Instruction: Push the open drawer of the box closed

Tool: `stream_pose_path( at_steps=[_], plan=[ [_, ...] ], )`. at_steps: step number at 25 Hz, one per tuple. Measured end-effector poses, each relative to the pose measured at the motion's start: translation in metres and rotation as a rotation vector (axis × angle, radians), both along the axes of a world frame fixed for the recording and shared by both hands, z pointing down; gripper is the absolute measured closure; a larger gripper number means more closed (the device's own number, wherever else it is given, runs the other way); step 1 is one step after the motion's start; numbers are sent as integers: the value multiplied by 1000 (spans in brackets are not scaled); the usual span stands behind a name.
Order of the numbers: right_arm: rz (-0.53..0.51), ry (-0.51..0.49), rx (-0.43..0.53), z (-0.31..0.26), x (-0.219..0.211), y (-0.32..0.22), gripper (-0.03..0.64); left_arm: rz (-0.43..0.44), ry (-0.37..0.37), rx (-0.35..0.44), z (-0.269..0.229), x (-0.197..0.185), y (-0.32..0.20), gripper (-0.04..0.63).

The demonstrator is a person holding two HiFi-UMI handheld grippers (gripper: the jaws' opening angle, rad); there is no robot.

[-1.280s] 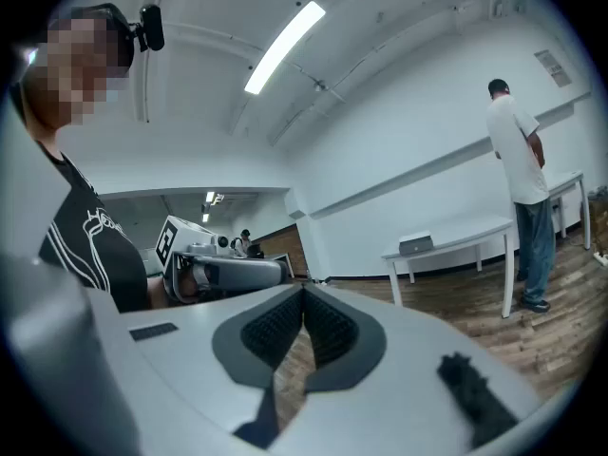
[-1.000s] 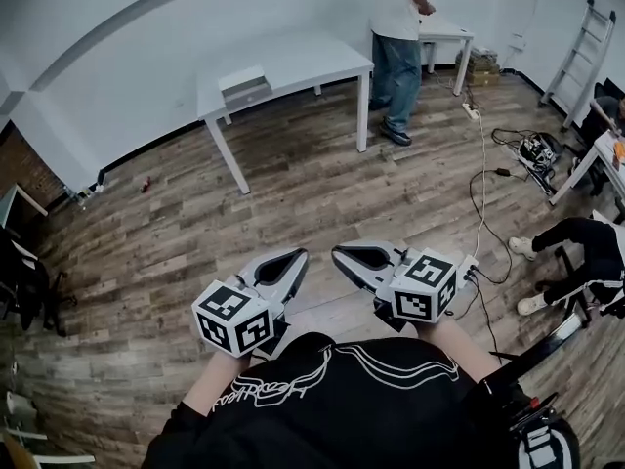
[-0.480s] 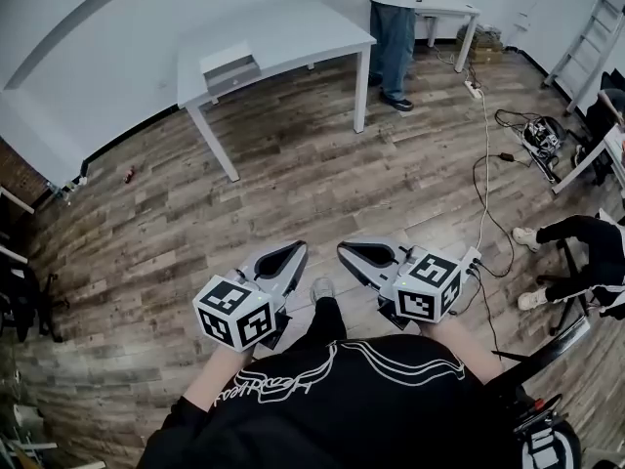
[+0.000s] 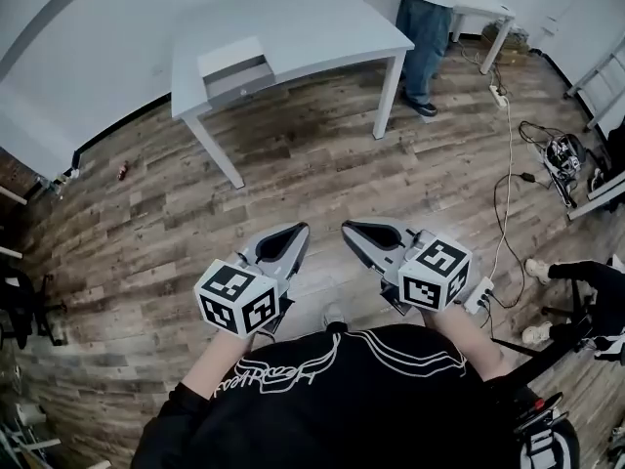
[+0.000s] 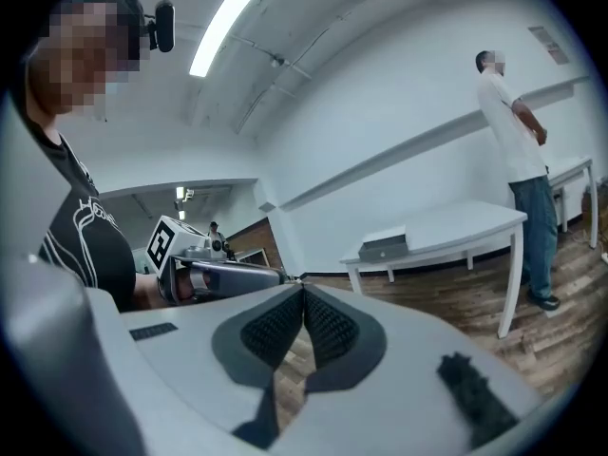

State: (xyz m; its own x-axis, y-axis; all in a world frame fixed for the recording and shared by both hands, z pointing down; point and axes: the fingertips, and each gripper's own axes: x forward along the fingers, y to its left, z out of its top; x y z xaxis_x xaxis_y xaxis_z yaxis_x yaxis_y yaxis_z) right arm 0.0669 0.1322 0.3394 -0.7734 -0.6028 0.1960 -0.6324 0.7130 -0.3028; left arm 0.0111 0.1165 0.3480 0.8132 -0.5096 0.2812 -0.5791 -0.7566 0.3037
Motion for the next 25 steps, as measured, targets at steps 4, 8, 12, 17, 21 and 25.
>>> stream_pose_path(
  at_steps=[4,8,12,17,21,25],
  plan=[
    [-20,14,29,-7,-13,-57,607,-44,17,12,-2,-17,-62,586],
    [-25,23,7,3,-16,-94,607,-86,35,-13,7,-31,-97,586],
    [-49,39,0,15,-25,-134,607,-133,17,-19,19,-45,-130,586],
    [-120,43,-17,32,-36,-193,607,-210,-7,-35,37,-57,-189,538],
    [-161,44,-49,50,-37,-258,607,-276,-34,-35,51,-62,-253,508],
    [-212,34,-74,62,-39,-326,607,-320,-98,-53,71,-62,-322,469]
  ],
)
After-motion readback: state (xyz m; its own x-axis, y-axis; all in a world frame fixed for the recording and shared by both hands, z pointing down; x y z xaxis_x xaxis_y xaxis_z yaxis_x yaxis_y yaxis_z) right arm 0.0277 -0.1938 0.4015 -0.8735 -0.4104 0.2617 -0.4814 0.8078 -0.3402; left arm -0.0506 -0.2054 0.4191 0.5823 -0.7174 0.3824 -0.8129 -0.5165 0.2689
